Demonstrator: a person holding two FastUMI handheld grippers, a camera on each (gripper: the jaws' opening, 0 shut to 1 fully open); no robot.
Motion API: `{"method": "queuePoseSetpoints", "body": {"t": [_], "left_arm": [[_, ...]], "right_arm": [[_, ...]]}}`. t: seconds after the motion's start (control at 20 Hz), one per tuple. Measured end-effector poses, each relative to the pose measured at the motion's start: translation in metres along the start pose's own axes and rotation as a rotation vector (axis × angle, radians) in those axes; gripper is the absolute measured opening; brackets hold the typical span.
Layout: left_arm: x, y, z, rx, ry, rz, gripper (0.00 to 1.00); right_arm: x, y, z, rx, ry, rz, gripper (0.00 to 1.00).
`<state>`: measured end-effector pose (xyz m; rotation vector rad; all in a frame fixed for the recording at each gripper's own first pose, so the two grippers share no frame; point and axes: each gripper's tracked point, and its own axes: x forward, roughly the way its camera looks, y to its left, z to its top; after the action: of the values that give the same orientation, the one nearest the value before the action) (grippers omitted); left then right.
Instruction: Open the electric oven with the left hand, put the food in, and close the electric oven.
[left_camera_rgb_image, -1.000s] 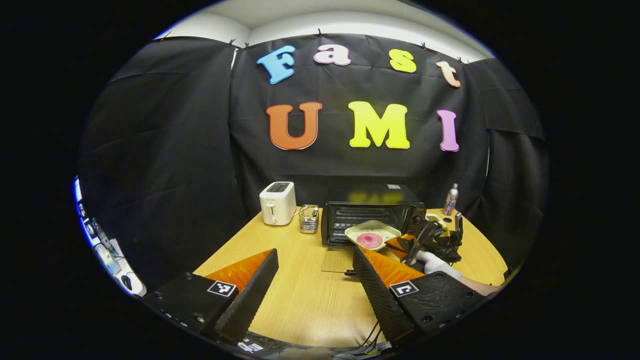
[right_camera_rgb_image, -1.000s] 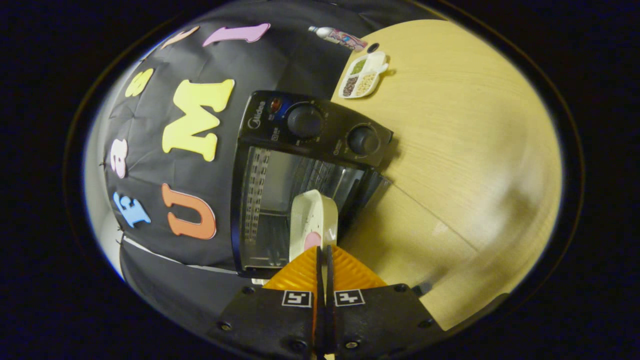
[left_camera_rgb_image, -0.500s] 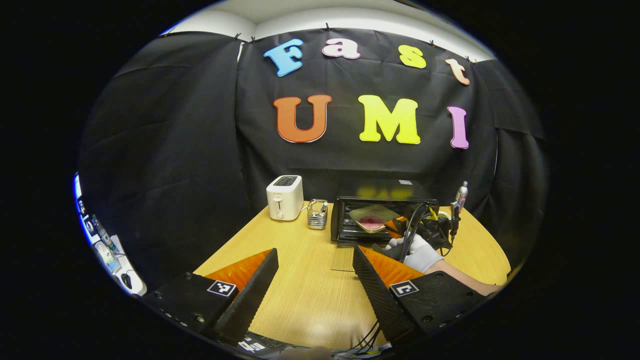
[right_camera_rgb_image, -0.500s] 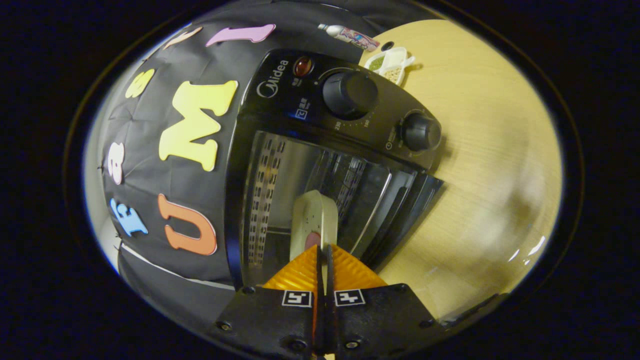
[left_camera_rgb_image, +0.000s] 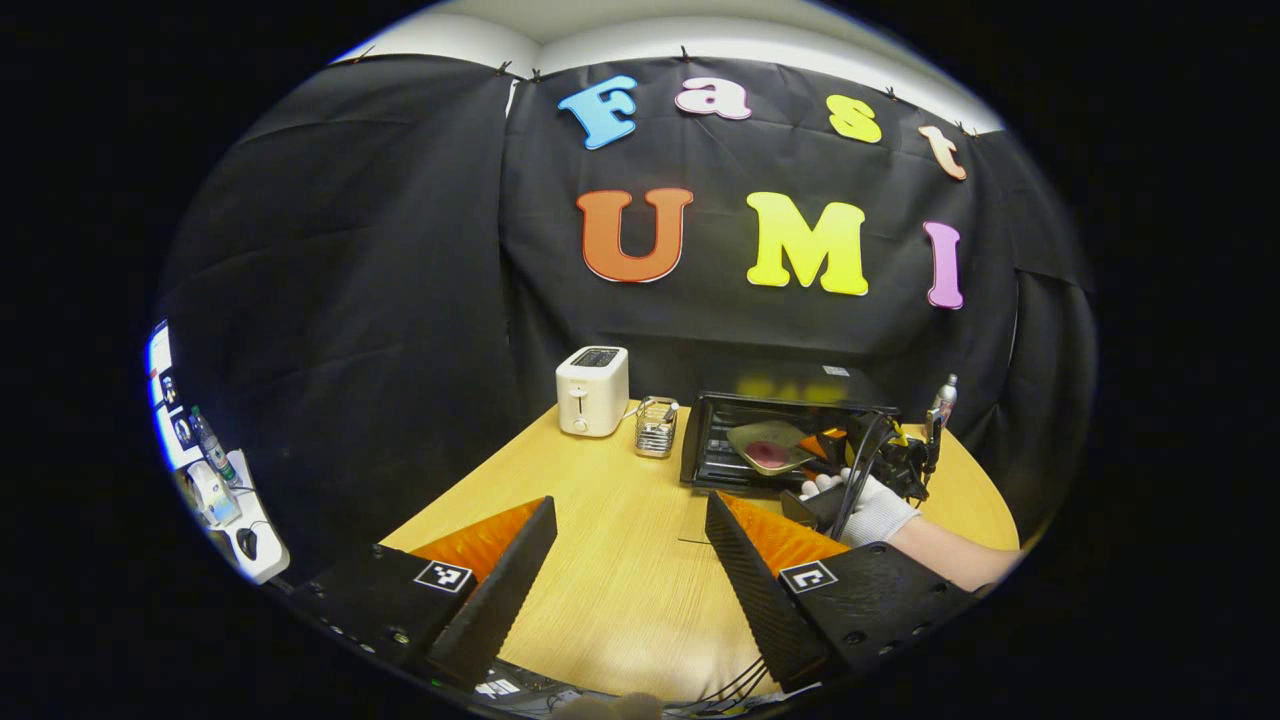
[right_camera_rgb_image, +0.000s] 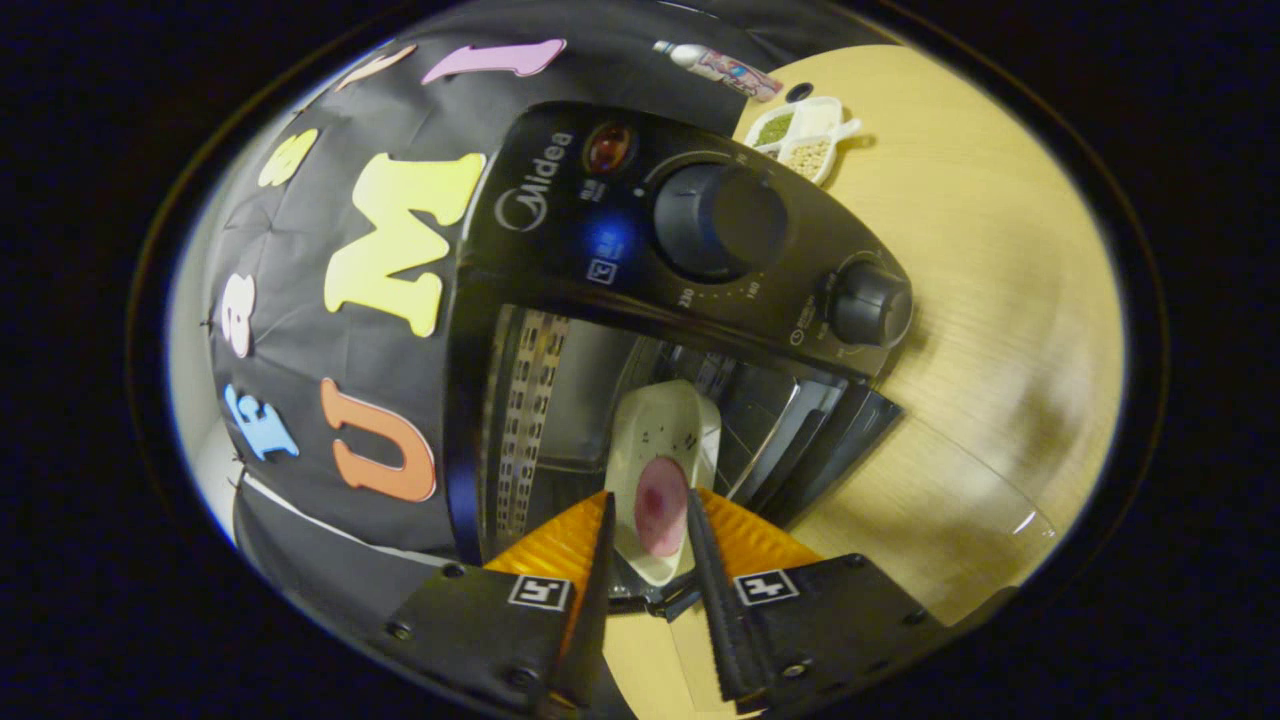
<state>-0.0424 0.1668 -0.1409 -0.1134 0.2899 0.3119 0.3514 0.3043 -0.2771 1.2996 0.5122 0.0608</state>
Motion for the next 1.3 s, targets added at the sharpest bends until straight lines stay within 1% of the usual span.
{"method": "queuePoseSetpoints", "body": {"t": [0.05, 0.1, 0.15, 0.25, 0.3, 0.35, 0.45, 0.6, 0.8, 0.85, 0.95, 1.05, 1.1, 1.3], "left_arm": [[-0.002, 0.000, -0.001, -0.006, -0.006, 0.000, 0.96], [-0.006, 0.001, 0.000, -0.010, -0.019, 0.009, 0.96], [-0.009, 0.003, 0.000, -0.017, -0.029, 0.014, 0.96], [-0.014, 0.004, -0.003, -0.030, -0.041, 0.027, 0.96], [-0.017, 0.005, -0.008, -0.040, -0.044, 0.031, 0.96], [-0.019, 0.007, -0.011, -0.051, -0.043, 0.036, 0.96], [-0.023, 0.007, -0.021, -0.075, -0.031, 0.035, 0.96], [-0.028, 0.005, -0.024, -0.069, -0.038, 0.029, 0.96], [-0.028, -0.002, -0.024, -0.040, -0.049, 0.006, 0.96], [-0.027, -0.006, -0.023, -0.035, -0.049, -0.003, 0.96], [-0.023, -0.012, -0.023, -0.025, -0.052, -0.023, 0.96], [-0.019, -0.021, -0.024, -0.015, -0.054, -0.043, 0.96], [-0.015, -0.025, -0.025, -0.008, -0.053, -0.053, 0.96], [-0.004, -0.041, -0.039, 0.011, -0.030, -0.093, 0.96]], "right_arm": [[-0.010, -0.003, 0.001, -0.041, 0.015, -0.018, 0.44], [-0.019, -0.003, 0.002, -0.087, 0.030, -0.027, 0.59], [-0.029, -0.002, 0.005, -0.141, 0.042, -0.028, 0.58], [-0.052, -0.006, 0.010, -0.279, 0.064, -0.052, 0.82], [-0.062, -0.013, 0.017, -0.361, 0.072, -0.078, 1.00], [-0.076, -0.018, 0.023, -0.432, 0.074, -0.101, 0.94], [-0.100, -0.020, 0.037, -0.533, 0.067, -0.123, 0.94], [-0.128, -0.021, 0.055, -0.637, 0.061, -0.147, 0.94], [-0.163, -0.013, 0.071, -0.721, 0.040, -0.146, 0.94], [-0.171, -0.010, 0.074, -0.758, 0.038, -0.139, 0.94], [-0.185, -0.012, 0.081, -0.844, 0.031, -0.149, 0.94], [-0.198, -0.012, 0.089, -0.905, 0.015, -0.160, 0.94], [-0.203, -0.013, 0.091, -0.925, 0.009, -0.164, 1.00], [-0.223, -0.011, 0.106, -0.974, -0.022, -0.172, 1.00]]}}
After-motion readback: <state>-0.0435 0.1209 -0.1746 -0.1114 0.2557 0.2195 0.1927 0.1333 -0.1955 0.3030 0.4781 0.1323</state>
